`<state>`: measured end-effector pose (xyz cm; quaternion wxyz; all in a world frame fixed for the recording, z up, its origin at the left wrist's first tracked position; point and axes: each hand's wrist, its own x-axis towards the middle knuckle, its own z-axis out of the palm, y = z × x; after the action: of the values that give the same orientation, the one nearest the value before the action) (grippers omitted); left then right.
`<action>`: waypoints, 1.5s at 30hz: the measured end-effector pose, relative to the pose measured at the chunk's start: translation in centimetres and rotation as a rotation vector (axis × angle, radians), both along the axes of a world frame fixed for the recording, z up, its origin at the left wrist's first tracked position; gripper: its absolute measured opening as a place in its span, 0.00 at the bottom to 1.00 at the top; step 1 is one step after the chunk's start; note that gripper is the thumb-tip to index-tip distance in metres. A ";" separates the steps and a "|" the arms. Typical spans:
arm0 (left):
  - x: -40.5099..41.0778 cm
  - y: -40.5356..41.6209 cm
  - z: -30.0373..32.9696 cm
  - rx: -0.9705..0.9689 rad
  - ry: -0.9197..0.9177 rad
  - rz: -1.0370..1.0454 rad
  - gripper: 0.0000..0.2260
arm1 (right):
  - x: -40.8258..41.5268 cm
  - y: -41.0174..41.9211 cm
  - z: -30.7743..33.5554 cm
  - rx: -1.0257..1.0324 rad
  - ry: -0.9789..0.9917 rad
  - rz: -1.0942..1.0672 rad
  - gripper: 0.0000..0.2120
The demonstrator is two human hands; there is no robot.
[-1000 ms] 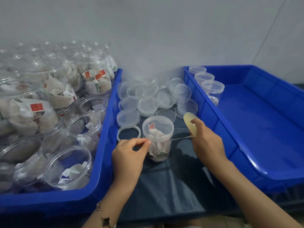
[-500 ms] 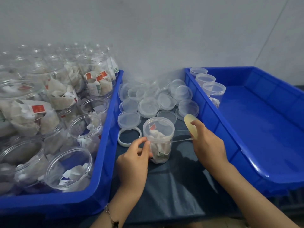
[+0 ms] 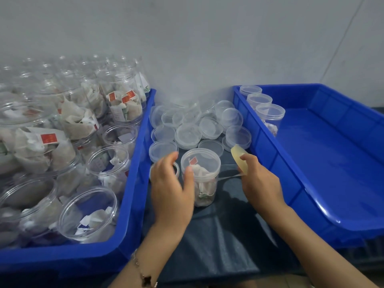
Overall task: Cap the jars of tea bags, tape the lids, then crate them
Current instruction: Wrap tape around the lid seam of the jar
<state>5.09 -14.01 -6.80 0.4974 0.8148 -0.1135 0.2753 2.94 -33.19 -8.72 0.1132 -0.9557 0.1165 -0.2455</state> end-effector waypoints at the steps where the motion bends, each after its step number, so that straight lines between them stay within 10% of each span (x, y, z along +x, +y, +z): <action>1: 0.1 -0.6 0.5 0.132 -0.069 -0.041 0.20 | 0.1 0.0 0.0 -0.004 0.017 -0.006 0.20; 10: 2.6 -4.0 1.0 0.988 0.094 -0.139 0.43 | 1.4 -0.5 1.6 -0.110 0.013 0.045 0.19; 33: 1.8 -2.5 1.7 0.871 0.113 -0.277 0.23 | 5.7 1.4 0.9 -0.019 0.130 0.379 0.14; 45: 1.4 0.5 3.0 0.801 0.250 -0.375 0.25 | -1.0 -0.3 0.4 -0.017 0.221 0.562 0.26</action>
<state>6.46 -13.50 -3.79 0.1941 0.9353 -0.2955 0.0145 1.98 -33.44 -8.30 0.1553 -0.9723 -0.1430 -0.1001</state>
